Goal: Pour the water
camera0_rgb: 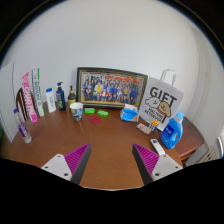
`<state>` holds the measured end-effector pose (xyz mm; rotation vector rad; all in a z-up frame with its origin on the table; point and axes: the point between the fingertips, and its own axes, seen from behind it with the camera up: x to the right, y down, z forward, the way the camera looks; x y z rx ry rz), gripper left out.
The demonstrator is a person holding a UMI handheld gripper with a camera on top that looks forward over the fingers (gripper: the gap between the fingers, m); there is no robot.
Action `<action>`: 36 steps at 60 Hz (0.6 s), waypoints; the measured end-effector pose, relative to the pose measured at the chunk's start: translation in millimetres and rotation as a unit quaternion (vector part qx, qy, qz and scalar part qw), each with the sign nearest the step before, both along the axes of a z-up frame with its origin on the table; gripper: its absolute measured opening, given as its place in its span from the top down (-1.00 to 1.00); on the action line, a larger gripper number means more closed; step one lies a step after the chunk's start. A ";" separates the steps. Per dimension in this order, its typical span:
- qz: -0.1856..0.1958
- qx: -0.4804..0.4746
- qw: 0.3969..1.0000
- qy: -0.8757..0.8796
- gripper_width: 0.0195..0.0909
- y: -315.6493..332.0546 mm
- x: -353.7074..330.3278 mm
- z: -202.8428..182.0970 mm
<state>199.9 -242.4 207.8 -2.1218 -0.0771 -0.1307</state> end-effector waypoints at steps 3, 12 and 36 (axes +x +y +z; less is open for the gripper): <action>0.000 0.001 1.000 0.001 -0.85 -0.4 -1.4 -1.5; 0.003 -0.004 1.000 0.000 -0.85 -5.0 -4.6 -4.0; 0.100 -0.026 0.994 0.037 -0.86 -48.7 -154.4 -41.5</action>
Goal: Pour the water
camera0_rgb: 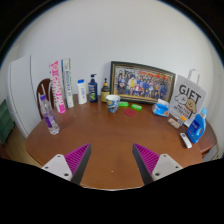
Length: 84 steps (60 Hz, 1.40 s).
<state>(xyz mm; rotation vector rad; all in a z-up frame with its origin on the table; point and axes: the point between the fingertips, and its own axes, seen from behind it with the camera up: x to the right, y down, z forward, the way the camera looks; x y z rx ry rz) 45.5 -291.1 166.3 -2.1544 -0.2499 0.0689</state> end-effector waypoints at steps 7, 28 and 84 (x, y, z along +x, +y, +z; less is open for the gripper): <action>0.036 0.003 0.999 0.016 -0.86 -9.4 -73.8 -9.4; 0.077 0.070 0.993 0.062 -0.84 37.7 -291.7 -30.8; -0.006 0.152 0.981 0.121 0.55 181.3 -349.2 -13.4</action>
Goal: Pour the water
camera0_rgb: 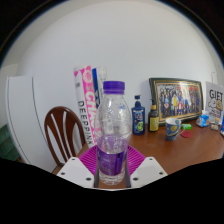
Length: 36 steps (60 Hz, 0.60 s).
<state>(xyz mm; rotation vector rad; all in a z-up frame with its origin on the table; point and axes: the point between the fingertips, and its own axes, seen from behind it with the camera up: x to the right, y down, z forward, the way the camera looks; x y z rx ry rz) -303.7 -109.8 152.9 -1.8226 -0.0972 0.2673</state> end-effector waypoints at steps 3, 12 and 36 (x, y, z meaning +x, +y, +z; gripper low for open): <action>-0.003 0.011 1.000 0.020 0.55 15.1 9.1 22.4; -0.010 0.030 0.991 0.133 0.55 68.5 41.3 88.6; -0.024 -0.079 0.814 0.574 0.56 202.3 107.9 118.2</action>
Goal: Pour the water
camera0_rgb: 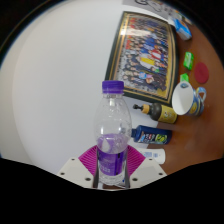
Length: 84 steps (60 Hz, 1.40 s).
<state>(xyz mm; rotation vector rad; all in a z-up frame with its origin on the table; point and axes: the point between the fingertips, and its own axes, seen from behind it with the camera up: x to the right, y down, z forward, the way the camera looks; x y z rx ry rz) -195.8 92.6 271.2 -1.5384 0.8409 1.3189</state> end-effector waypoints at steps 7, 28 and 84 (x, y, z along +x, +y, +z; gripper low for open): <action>0.002 -0.039 0.990 0.137 0.56 20.2 15.4 -15.3; 0.009 -0.096 0.941 0.325 0.56 45.0 30.0 -51.5; -0.054 0.088 0.780 -0.617 0.56 69.8 257.2 -34.9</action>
